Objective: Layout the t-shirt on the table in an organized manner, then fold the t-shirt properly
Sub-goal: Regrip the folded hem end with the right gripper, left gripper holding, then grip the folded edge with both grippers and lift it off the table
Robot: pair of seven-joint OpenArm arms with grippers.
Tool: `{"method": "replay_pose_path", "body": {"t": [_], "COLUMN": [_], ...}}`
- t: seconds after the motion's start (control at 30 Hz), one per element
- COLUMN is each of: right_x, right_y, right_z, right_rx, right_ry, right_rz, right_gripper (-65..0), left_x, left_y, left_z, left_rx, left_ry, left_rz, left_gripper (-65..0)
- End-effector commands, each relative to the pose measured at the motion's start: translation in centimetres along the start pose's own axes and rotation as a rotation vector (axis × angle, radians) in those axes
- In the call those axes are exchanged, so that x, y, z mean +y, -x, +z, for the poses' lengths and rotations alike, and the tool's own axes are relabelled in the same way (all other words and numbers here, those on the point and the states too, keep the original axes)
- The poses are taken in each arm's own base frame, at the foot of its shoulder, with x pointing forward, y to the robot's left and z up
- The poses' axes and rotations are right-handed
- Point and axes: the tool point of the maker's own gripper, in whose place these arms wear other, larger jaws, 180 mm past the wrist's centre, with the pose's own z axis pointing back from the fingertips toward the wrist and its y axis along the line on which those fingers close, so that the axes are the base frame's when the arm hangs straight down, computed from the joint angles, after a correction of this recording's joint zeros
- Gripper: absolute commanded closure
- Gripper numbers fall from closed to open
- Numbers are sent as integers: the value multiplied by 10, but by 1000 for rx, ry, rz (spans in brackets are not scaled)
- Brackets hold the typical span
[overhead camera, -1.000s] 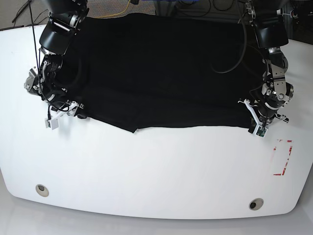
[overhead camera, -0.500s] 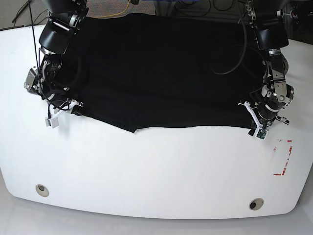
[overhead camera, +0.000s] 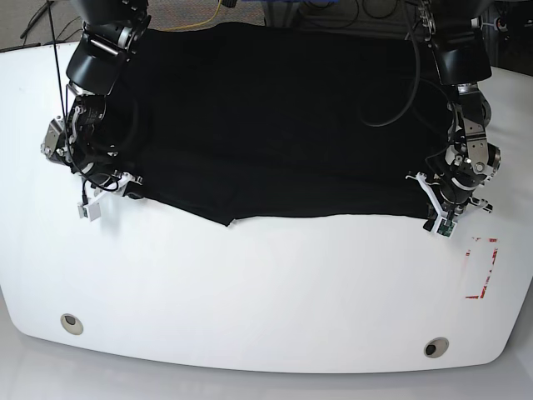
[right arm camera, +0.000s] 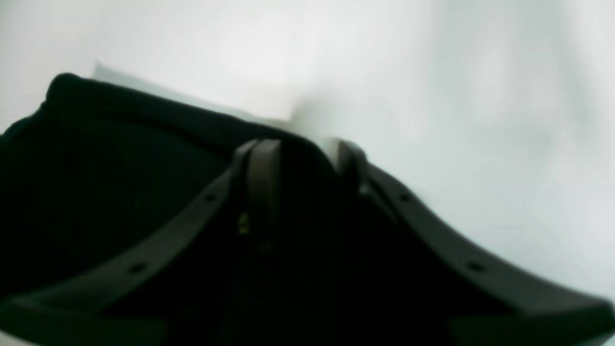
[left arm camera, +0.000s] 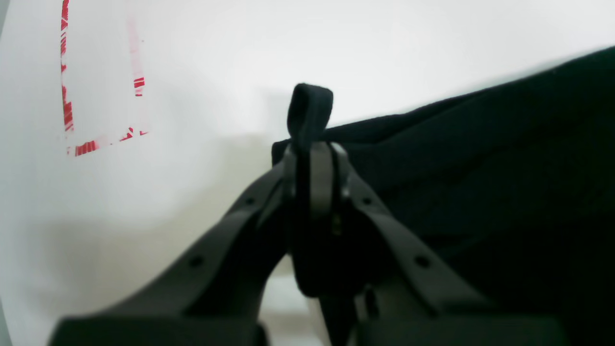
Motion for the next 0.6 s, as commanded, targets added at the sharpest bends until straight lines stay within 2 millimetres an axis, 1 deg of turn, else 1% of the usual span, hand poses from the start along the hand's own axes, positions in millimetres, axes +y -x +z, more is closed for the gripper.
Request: {"method": "replay_pose_path", "body": {"t": [0.0, 0.1, 0.2, 0.27, 0.3, 0.37, 0.43, 0.57], "right_x": [-4, -4, -4, -4, -4, -4, -3, -3], "right_y": [-10, -10, -10, -10, -10, -10, -10, -10], "right_z": [4, 4, 4, 4, 4, 4, 4, 4], "right_rx": [-8, -8, -8, -8, -8, -8, -8, -7], "right_ry": [20, 20, 20, 20, 20, 19, 18, 16], "right_rz": [20, 20, 20, 20, 20, 22, 23, 26], "right_gripper": [-257, -259, -229, -186, -179, -127, -91, -33], "left_x": [12, 13, 13, 13, 13, 13, 13, 13], "left_y": [-20, -22, -21, -21, -21, -21, -21, -21], "left_z": [3, 3, 3, 3, 3, 3, 3, 3], "left_rx": [-59, -62, -60, -60, -60, -60, -60, -60], "left_ry": [-25, -26, -26, -26, -26, -26, -26, -26], "left_rz": [-5, -5, -5, -5, -5, -5, -5, -5], "left_gripper": [0, 0, 0, 0, 0, 0, 0, 0]}}
